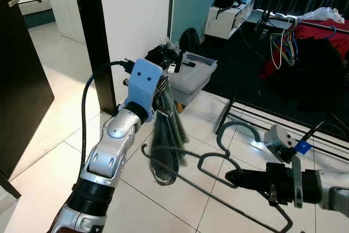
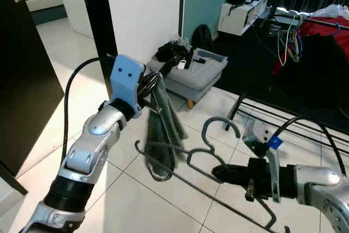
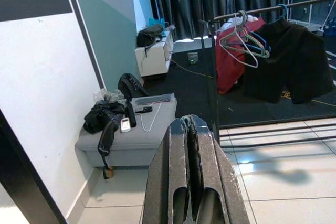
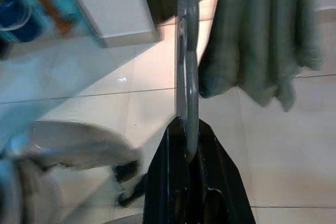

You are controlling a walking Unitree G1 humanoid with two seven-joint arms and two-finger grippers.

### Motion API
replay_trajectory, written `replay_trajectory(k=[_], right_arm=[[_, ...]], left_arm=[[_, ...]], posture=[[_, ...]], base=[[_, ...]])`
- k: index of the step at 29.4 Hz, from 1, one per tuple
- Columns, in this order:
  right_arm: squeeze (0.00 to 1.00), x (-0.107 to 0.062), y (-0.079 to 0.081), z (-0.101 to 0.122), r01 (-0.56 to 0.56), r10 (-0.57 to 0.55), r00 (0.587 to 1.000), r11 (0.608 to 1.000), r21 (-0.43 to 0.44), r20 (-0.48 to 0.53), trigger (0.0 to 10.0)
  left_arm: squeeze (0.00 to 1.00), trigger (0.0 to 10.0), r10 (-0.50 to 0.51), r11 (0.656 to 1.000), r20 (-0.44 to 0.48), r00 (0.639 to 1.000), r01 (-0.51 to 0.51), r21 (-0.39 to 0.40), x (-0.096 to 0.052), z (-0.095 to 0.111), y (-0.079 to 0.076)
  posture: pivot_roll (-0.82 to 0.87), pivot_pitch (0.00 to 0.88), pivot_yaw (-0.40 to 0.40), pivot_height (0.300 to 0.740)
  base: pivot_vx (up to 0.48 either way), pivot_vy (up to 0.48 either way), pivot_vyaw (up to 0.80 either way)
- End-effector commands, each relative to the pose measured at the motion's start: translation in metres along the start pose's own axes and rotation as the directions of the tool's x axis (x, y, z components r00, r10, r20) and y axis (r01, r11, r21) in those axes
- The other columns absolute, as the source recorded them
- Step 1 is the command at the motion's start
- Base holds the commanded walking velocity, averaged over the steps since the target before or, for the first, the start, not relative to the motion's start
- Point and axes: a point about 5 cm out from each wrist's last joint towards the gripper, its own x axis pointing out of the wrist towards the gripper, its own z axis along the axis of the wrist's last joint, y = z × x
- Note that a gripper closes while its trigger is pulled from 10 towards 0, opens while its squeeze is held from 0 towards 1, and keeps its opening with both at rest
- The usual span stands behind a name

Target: Hang hanger

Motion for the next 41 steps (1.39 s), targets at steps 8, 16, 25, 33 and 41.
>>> replay_trajectory(k=[8,16,25,33,41], right_arm=[[0.0,0.001,-0.034,0.006,0.277,-0.277,0.961,0.959,-0.058,0.01,10.0],[0.0,-0.001,-0.024,0.008,0.187,-0.186,0.982,0.98,-0.069,0.024,10.0],[0.0,-0.007,-0.014,0.023,0.104,-0.093,0.986,0.992,-0.073,0.137,10.0],[0.0,-0.022,-0.009,0.024,0.036,-0.024,0.987,0.997,-0.073,0.157,10.0],[0.0,-0.026,-0.013,0.017,0.043,-0.036,0.991,0.998,-0.056,0.125,10.0]], left_arm=[[0.0,10.0,-0.008,1.0,0.022,1.0,0.008,-0.002,0.001,0.007,-0.004],[0.0,10.0,-0.014,1.0,0.021,1.0,0.015,-0.003,0.002,0.007,-0.007],[0.0,10.0,-0.024,1.0,0.019,1.0,0.024,-0.004,0.001,0.006,-0.009],[0.0,10.0,-0.018,1.0,0.015,1.0,0.018,0.022,0.001,0.005,-0.006],[0.0,10.0,-0.009,0.999,0.014,1.0,0.009,0.044,0.001,0.006,-0.001]], posture=[[-0.01,0.043,-0.046,0.74],[-0.02,0.044,-0.047,0.74],[-0.02,0.043,-0.044,0.74],[-0.02,0.04,-0.046,0.74],[-0.02,0.038,-0.046,0.74]], base=[[0.0,0.0,0.0],[0.0,0.0,0.0],[0.0,0.0,0.0],[0.0,0.0,0.0],[0.0,0.0,0.0]])
